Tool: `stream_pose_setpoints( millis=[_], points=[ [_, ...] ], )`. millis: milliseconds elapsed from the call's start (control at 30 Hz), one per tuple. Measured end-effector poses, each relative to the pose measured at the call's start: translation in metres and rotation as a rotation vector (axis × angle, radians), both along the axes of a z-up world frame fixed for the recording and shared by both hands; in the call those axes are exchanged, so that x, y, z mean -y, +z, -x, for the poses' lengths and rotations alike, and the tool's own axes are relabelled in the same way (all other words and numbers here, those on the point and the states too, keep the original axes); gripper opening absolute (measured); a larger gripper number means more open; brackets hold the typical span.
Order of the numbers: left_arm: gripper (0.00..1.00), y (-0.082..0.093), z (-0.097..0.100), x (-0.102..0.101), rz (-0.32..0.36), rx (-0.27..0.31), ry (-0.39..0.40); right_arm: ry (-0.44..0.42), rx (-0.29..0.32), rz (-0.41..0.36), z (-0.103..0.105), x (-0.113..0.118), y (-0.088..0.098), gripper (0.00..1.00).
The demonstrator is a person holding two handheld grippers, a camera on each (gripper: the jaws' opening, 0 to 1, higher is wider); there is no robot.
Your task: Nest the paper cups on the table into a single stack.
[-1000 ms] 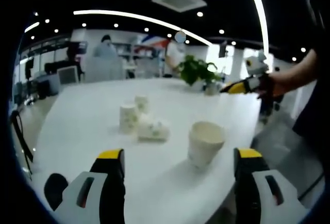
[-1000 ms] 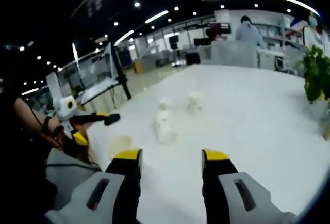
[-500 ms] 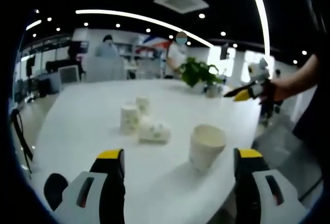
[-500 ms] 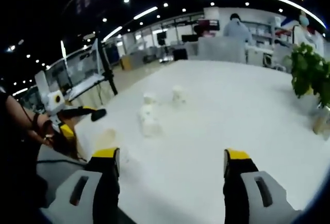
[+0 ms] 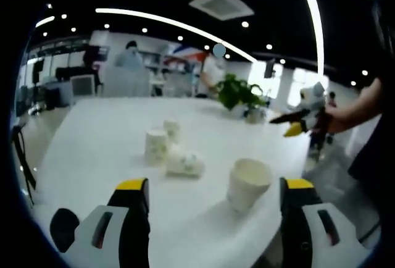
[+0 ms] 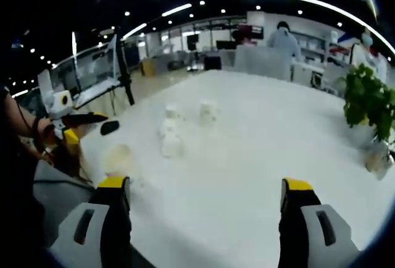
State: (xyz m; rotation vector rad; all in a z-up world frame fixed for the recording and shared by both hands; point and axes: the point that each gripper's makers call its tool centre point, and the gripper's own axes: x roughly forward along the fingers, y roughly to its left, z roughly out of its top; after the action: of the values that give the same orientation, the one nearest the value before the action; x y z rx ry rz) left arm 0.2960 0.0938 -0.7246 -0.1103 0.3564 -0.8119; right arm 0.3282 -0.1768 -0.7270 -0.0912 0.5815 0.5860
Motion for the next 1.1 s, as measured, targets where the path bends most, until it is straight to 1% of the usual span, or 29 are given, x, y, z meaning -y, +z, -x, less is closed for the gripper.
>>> stream_pose_setpoints(
  millis=[267, 367, 433, 500, 533, 633, 667, 733, 767, 867, 1033, 1100],
  points=[
    [0.84, -0.001, -0.014, 0.002, 0.017, -0.009, -0.017, 0.004, -0.027, 0.016, 0.003, -0.001, -0.01, 0.99],
    [0.82, -0.004, -0.026, -0.001, 0.022, -0.027, -0.02, 0.0, -0.034, 0.012, 0.004, -0.001, -0.012, 0.99],
    [0.82, -0.003, -0.033, -0.003, 0.033, -0.028, -0.022, -0.004, -0.031, 0.018, 0.004, -0.001, -0.013, 0.99],
    [0.82, 0.0, -0.041, -0.004, 0.035, -0.022, -0.028, 0.0, -0.041, 0.037, 0.004, -0.001, -0.018, 0.98],
    [0.82, 0.0, -0.048, -0.005, 0.039, -0.02, -0.033, 0.001, -0.038, 0.037, 0.004, -0.001, -0.018, 0.98],
    [0.82, -0.008, -0.059, -0.004, 0.024, -0.035, -0.067, -0.007, -0.041, 0.044, 0.005, 0.001, -0.021, 0.98],
    [0.8, -0.01, -0.06, -0.003, 0.016, -0.037, -0.08, -0.014, -0.045, 0.042, 0.005, 0.001, -0.022, 0.98],
    [0.73, -0.016, -0.065, -0.001, 0.016, -0.045, -0.115, -0.026, -0.049, 0.037, 0.005, 0.0, -0.024, 0.97],
    [0.73, -0.017, -0.068, 0.001, 0.016, -0.055, -0.126, -0.029, -0.056, 0.035, 0.006, -0.001, -0.025, 0.97],
    [0.75, -0.02, -0.076, 0.002, 0.021, -0.058, -0.135, -0.037, -0.062, 0.045, 0.008, -0.003, -0.029, 0.97],
    [0.75, -0.028, -0.092, 0.008, 0.042, -0.084, -0.177, -0.056, -0.061, 0.039, 0.009, -0.006, -0.03, 0.97],
    [0.75, -0.031, -0.095, 0.012, 0.041, -0.089, -0.195, -0.066, -0.072, 0.041, 0.011, -0.006, -0.034, 0.97]
  ],
)
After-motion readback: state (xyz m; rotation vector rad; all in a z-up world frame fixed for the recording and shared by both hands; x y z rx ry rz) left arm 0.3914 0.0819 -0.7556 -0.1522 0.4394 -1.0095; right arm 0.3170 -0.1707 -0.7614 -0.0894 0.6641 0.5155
